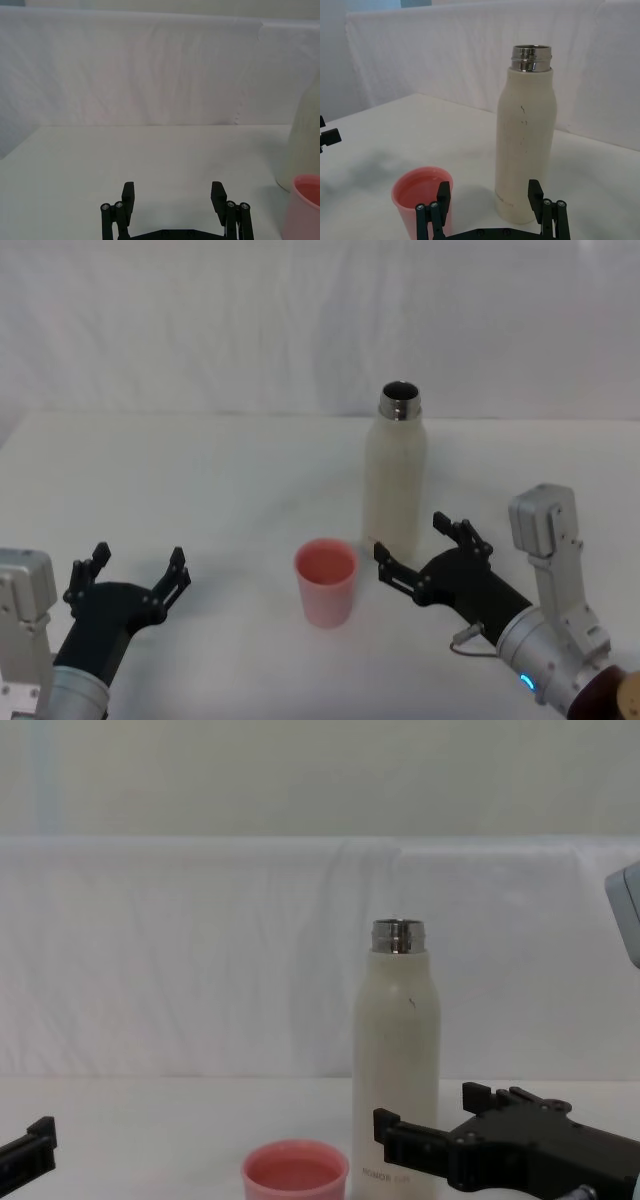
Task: Grasp the thermos with one hand and pour water into the cup lid.
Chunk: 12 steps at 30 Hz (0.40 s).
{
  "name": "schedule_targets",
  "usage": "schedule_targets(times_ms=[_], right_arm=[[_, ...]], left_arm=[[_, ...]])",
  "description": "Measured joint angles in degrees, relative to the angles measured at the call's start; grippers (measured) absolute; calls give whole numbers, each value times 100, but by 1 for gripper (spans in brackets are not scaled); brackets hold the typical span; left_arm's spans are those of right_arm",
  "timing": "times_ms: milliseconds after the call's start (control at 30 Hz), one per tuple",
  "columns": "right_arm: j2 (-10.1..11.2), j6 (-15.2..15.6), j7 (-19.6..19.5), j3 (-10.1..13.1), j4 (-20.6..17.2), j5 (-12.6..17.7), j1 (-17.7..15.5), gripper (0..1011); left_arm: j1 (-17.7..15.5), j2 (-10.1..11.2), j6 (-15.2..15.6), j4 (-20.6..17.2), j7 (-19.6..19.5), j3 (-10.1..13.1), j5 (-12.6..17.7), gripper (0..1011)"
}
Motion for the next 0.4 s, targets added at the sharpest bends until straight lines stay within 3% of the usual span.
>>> schedule_targets(times_ms=[400], right_arm=[[3, 26, 8, 4, 13, 17, 44, 1001]], left_arm=[[0, 0, 0, 0, 0, 0, 0, 1001]])
